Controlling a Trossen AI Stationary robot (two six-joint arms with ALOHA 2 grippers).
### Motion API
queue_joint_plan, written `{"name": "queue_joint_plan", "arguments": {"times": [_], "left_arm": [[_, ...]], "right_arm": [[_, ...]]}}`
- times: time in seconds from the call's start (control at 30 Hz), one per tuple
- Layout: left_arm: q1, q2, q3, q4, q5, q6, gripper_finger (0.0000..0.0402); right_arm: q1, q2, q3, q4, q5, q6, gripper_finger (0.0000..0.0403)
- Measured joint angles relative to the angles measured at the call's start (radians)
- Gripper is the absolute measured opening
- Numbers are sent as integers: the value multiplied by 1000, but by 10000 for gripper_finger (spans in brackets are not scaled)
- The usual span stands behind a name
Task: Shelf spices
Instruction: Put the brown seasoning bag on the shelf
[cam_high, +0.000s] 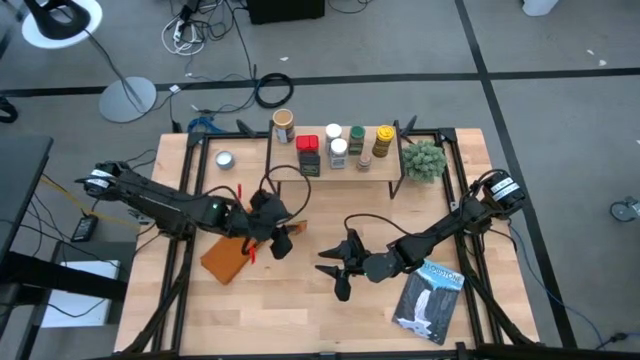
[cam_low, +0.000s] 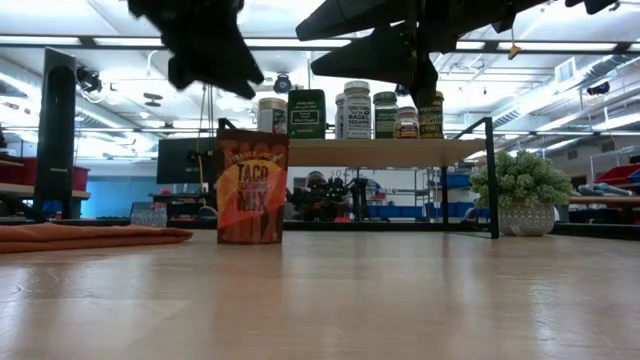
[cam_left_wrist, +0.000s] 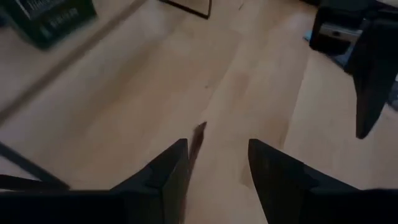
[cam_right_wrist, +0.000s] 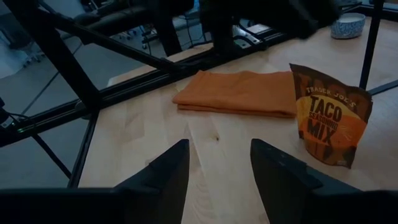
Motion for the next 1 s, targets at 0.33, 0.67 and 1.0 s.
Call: {"name": "queue_joint_plan", "arguments": {"times": [0.33,0.67,1.0], "left_arm": [[-7,34,27,-131,8,143,173],[-14,129,26,-139,16,198,173],[-11,129,26,-165,-7,198,172]], "right_arm": [[0,0,0,0,0,0,173],[0,0,0,0,0,0,173],[0,0,0,0,0,0,170]]}}
